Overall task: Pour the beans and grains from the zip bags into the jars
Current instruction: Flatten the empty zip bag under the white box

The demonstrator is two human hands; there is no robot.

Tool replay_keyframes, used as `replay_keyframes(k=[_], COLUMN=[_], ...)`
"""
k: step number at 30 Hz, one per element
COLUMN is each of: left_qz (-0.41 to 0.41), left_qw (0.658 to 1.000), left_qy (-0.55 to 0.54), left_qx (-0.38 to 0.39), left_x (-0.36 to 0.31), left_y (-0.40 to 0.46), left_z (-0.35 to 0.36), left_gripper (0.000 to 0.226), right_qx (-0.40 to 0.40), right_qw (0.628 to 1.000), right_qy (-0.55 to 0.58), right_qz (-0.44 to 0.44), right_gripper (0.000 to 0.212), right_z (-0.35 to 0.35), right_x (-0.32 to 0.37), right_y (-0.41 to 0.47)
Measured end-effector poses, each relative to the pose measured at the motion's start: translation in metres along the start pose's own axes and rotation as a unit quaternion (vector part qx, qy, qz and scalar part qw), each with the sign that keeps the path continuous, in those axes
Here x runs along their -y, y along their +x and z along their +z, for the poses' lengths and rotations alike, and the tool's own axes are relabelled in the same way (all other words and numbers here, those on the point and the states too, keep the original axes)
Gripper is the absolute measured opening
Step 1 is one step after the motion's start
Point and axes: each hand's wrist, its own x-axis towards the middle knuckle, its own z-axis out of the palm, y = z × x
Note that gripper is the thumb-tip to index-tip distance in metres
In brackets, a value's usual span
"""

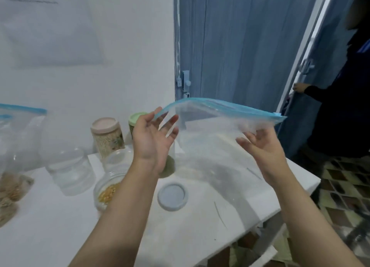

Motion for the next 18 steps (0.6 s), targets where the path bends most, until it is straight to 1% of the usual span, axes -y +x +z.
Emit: replay_keyframes(k=[2,3,4,5,6,7,8,9,10,11,13,15,16,18], left_qz=[0.036,0.059,0.092,0.126,0.159,0.187,0.209,0.218,0.209,0.192,0.166,0.151,0.141,0.094], left_qw=[0.999,0.997,0.991,0.976,0.950,0.915,0.879,0.848,0.828,0.822,0.806,0.773,0.756,0.733], left_qy=[0.006,0.035,0.083,0.158,0.245,0.326,0.394,0.444,0.473,0.485,0.513,0.572,0.601,0.650], left_qx=[-0.006,-0.020,-0.048,-0.081,-0.113,-0.145,-0.171,-0.193,-0.215,-0.231,-0.242,-0.230,-0.218,-0.177], left_x=[0.015,0.023,0.031,0.034,0.038,0.044,0.050,0.054,0.059,0.064,0.080,0.102,0.114,0.139], left_y=[0.006,0.009,0.014,0.018,0.022,0.027,0.033,0.038,0.045,0.051,0.057,0.057,0.055,0.047], left_z=[0.011,0.018,0.025,0.029,0.036,0.042,0.048,0.053,0.056,0.056,0.049,0.034,0.025,0.010], left_gripper=[0.023,0.020,0.019,0.022,0.030,0.041,0.049,0.052,0.052,0.052,0.056,0.064,0.064,0.061], right_qx=[0.000,0.008,0.019,0.017,0.013,0.020,0.031,0.037,0.041,0.047,0.067,0.090,0.094,0.100], right_qw=[0.984,0.971,0.964,0.960,0.967,0.980,0.990,0.995,0.995,0.993,0.983,0.972,0.968,0.961], right_qy=[-0.168,-0.217,-0.239,-0.250,-0.229,-0.182,-0.128,-0.093,-0.085,-0.098,-0.130,-0.157,-0.172,-0.189], right_qz=[-0.068,-0.096,-0.117,-0.128,-0.114,-0.083,-0.043,-0.007,0.025,0.056,0.111,0.148,0.158,0.174], right_gripper=[0.052,0.055,0.056,0.055,0.054,0.059,0.066,0.068,0.065,0.062,0.068,0.079,0.082,0.084], right_z=[-0.017,-0.025,-0.033,-0.035,-0.038,-0.042,-0.045,-0.046,-0.047,-0.047,-0.047,-0.047,-0.047,-0.048], right_x=[0.002,0.004,0.007,0.010,0.011,0.012,0.010,0.006,-0.001,-0.012,-0.036,-0.065,-0.076,-0.095], right_y=[0.017,0.026,0.038,0.047,0.060,0.073,0.086,0.101,0.116,0.130,0.149,0.158,0.160,0.159])
